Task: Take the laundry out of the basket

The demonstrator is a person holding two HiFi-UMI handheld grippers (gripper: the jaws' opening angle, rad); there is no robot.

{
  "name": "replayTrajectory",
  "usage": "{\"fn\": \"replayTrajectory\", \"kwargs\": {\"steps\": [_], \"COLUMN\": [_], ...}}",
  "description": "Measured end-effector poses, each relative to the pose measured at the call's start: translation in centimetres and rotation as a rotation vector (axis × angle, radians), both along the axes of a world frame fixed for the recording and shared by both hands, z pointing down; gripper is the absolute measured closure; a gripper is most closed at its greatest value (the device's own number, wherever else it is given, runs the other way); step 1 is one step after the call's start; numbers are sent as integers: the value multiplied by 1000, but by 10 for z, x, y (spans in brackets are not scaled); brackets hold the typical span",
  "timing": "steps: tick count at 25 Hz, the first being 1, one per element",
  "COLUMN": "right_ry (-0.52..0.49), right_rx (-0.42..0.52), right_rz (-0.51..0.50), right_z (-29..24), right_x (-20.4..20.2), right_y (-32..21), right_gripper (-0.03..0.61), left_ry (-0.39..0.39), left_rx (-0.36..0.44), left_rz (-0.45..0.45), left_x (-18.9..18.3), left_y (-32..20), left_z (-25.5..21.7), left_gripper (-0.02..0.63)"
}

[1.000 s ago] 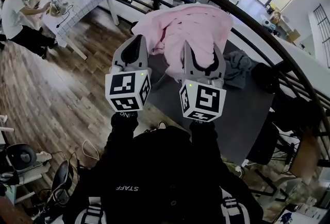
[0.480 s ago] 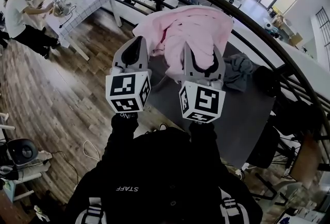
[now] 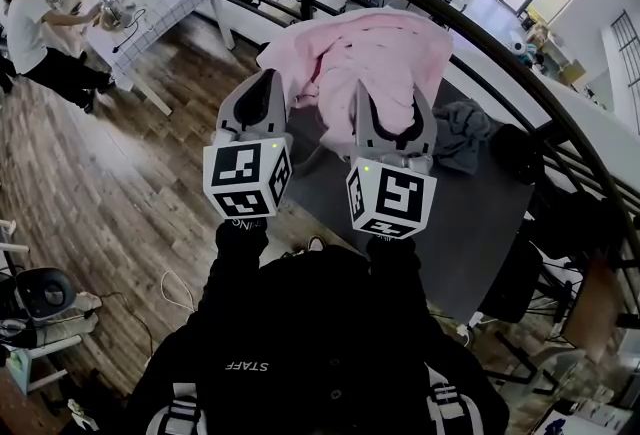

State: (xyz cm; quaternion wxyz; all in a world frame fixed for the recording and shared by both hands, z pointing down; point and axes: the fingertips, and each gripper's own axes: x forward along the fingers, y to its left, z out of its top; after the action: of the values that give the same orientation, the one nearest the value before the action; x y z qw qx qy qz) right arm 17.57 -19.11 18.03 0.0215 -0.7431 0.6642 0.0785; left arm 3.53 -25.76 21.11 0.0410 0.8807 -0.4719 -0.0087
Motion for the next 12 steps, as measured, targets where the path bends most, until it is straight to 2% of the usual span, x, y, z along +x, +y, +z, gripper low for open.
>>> {"fn": "replayTrajectory", "kwargs": {"steps": [12], "right_ry": [8], "right_rx": [-7], "right_rz": [10], "right_z": [1], "right_x": [-6], "right_y": [-1], "right_gripper": [360], "left_ry": [2], "left_rx": [-4], "left_rz": [6], "left_x": [-6], "left_y": [-2], "left_z": [1], "left_gripper": [612]}}
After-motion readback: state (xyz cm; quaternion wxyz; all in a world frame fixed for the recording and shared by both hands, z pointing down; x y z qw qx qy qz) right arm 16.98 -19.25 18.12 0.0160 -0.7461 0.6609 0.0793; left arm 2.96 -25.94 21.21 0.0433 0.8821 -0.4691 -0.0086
